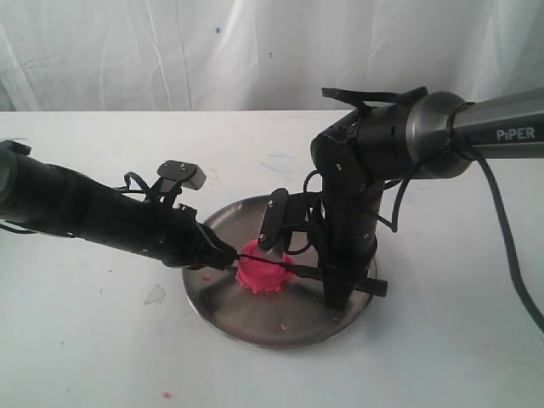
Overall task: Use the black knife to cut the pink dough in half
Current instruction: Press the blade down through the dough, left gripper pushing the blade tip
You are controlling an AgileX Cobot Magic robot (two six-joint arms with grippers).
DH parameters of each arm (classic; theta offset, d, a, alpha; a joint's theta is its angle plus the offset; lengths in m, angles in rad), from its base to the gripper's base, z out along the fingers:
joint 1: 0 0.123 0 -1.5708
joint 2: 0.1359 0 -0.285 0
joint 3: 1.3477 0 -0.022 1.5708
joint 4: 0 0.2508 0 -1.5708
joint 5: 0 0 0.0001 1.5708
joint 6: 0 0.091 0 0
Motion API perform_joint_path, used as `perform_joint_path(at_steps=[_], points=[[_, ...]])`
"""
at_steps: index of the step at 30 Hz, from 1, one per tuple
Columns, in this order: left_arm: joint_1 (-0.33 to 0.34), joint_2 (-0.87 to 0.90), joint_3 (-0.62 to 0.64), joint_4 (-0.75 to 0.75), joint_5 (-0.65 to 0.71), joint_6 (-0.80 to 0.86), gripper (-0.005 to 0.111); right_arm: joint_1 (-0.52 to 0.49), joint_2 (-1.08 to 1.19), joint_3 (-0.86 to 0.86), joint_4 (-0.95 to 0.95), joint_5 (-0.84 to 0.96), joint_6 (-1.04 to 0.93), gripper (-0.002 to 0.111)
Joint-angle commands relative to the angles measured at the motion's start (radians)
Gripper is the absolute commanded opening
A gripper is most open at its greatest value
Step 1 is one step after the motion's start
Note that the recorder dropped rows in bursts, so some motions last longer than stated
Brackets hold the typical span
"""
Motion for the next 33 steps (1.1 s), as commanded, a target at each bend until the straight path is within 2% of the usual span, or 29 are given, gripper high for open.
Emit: perform_joint_path(at_steps=[1, 5, 13, 21, 33], points=[[-0.002, 0.017, 0.003, 0.007, -0.025, 0.002, 0.0, -0.001, 0.016, -0.001, 0.018, -0.011, -0.006, 0.0], [-0.002, 0.058, 0.003, 0.019, -0.019, 0.002, 0.0, -0.001, 0.016, -0.001, 0.024, -0.005, -0.021, 0.0], [-0.002, 0.029, -0.011, 0.027, -0.01, 0.002, 0.0, -0.001, 0.016, -0.001, 0.024, 0.006, -0.021, 0.0], [0.0, -0.042, -0.015, 0.124, -0.097, -0.058, 0.0, -0.001, 0.016, -0.002, 0.024, 0.014, -0.038, 0.0], [0.0, -0.046, -0.015, 0.129, -0.109, -0.066, 0.0, -0.001, -0.013, -0.002, 0.044, 0.044, -0.066, 0.0]])
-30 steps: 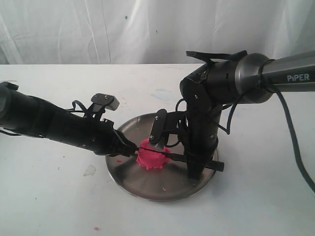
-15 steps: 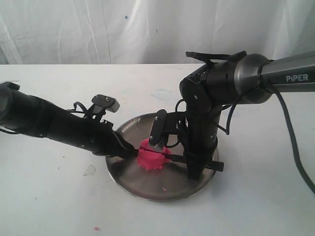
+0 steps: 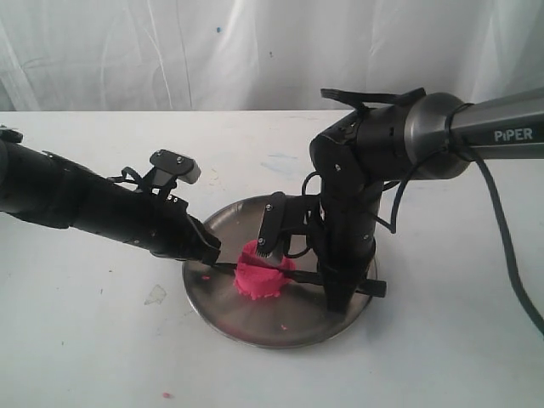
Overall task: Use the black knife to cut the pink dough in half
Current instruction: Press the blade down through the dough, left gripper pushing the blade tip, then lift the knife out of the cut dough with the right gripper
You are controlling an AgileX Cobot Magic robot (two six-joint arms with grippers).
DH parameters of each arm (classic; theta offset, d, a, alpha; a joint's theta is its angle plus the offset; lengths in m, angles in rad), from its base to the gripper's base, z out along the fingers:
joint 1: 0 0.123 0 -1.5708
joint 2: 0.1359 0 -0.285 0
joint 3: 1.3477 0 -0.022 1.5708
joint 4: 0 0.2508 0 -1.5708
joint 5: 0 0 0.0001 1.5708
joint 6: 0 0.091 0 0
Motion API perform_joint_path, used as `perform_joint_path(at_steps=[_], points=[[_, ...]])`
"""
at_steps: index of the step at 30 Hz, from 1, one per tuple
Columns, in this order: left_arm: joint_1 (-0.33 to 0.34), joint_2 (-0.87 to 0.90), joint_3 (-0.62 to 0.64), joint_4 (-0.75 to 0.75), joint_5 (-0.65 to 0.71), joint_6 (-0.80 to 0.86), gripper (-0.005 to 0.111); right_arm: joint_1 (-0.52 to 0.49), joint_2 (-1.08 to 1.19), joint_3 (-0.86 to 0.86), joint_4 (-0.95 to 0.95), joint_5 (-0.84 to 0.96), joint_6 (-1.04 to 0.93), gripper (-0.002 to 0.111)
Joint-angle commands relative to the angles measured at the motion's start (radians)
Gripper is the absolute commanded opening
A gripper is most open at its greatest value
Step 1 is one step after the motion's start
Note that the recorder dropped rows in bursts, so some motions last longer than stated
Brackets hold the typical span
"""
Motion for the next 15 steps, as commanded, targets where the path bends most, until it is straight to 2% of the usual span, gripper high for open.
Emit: perform_joint_path(at_steps=[1, 15], points=[[-0.003, -0.009, -0.001, -0.002, 0.015, -0.011, 0.0, -0.001, -0.017, 0.0, 0.032, 0.034, -0.023, 0.0], [-0.003, -0.009, -0.001, -0.002, 0.027, -0.026, 0.0, -0.001, -0.018, 0.0, 0.018, 0.015, 0.051, 0.0]])
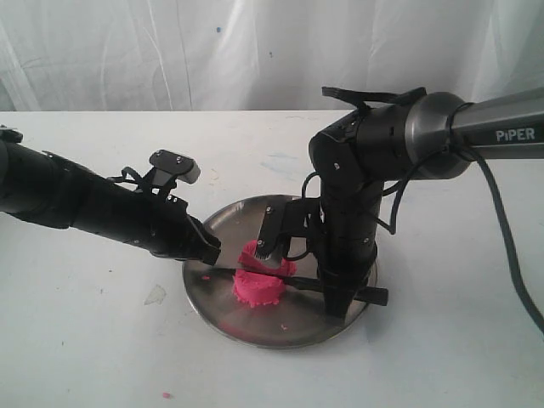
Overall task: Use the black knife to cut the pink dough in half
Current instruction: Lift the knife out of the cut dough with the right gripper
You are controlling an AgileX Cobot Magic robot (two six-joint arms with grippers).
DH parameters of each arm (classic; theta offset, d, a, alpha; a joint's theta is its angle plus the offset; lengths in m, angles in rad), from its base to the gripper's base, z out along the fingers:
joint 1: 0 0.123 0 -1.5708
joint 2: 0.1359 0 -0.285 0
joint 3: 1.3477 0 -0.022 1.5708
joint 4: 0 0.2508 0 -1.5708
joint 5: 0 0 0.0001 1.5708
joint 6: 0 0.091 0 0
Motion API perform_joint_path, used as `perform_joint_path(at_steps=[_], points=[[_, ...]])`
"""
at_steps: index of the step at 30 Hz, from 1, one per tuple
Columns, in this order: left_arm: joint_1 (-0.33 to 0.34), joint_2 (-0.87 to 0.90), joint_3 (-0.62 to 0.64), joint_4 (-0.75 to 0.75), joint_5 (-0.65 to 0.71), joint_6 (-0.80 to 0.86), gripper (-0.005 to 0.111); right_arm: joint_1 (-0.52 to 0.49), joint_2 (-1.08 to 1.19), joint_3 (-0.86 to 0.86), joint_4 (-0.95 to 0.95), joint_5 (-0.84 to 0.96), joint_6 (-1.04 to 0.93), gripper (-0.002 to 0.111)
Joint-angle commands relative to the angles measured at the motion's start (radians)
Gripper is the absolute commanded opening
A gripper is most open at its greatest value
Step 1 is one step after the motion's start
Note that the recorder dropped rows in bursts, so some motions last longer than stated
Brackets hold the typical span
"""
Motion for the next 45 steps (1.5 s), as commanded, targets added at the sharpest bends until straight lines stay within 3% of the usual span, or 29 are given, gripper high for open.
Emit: perform_joint_path(at_steps=[1, 11, 25, 29, 34, 38, 45], points=[[-0.003, -0.009, -0.001, -0.004, 0.032, -0.009, 0.0, -0.001, -0.014, 0.0, -0.012, -0.021, 0.051, 0.0], [-0.003, -0.009, -0.001, -0.004, 0.039, -0.014, 0.0, -0.001, -0.008, 0.0, -0.142, -0.043, 0.192, 0.0], [-0.003, -0.073, -0.001, 0.003, 0.041, -0.018, 0.0, -0.001, -0.031, 0.0, -0.086, -0.044, 0.214, 0.0], [0.006, -0.175, -0.001, 0.139, -0.003, -0.16, 0.0, -0.001, -0.082, 0.0, 0.002, 0.007, 0.146, 0.0], [0.095, -0.261, -0.001, 0.184, 0.071, -0.262, 0.0, -0.038, -0.159, 0.0, 0.15, 0.001, 0.168, 0.0], [0.146, -0.321, 0.008, 0.184, 0.15, -0.263, 0.0, -0.158, -0.218, 0.019, 0.413, -0.061, 0.199, 0.0], [0.156, -0.448, 0.109, 0.163, 0.068, -0.266, 0.0, -0.338, -0.208, 0.085, 0.771, -0.093, 0.181, 0.0]])
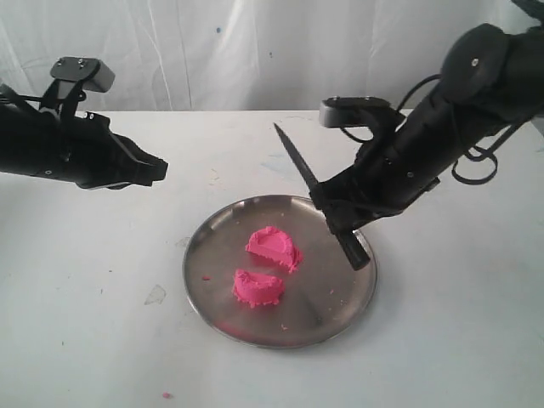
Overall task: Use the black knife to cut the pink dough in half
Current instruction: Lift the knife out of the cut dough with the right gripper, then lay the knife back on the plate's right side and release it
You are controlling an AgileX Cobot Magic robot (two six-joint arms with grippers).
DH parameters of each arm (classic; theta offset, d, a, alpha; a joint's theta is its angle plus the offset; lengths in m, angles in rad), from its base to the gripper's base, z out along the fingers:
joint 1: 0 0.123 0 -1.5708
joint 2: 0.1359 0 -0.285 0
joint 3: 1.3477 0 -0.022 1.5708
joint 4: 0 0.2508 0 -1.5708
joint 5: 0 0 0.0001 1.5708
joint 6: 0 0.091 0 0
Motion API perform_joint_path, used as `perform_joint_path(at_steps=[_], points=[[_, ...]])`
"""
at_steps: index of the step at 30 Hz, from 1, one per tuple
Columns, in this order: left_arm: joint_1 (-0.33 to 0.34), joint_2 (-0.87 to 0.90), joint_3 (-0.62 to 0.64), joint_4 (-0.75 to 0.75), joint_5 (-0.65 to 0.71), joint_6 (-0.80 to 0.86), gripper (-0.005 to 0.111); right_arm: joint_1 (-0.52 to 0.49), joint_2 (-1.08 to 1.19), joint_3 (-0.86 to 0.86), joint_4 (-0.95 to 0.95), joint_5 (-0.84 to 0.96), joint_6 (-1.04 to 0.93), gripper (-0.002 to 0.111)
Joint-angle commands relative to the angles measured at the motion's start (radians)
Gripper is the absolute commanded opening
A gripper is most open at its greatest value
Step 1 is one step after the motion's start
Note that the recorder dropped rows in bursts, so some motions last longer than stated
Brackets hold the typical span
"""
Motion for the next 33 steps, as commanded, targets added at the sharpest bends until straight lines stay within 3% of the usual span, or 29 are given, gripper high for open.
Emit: perform_joint_path(at_steps=[1, 12, 29, 33], points=[[0.004, -0.079, 0.063, -0.037, -0.039, -0.006, 0.0, -0.075, 0.015, 0.04, 0.207, -0.025, -0.036, 0.0], [0.004, -0.218, 0.159, -0.076, -0.084, -0.004, 0.0, -0.08, 0.105, 0.114, 0.349, -0.092, -0.056, 0.0], [0.004, -0.451, 0.31, -0.121, -0.14, -0.004, 0.0, -0.08, 0.216, 0.126, 0.359, -0.134, -0.054, 0.0], [0.004, -0.499, 0.329, -0.124, -0.136, -0.006, 0.0, -0.08, 0.222, 0.126, 0.355, -0.135, -0.054, 0.01]])
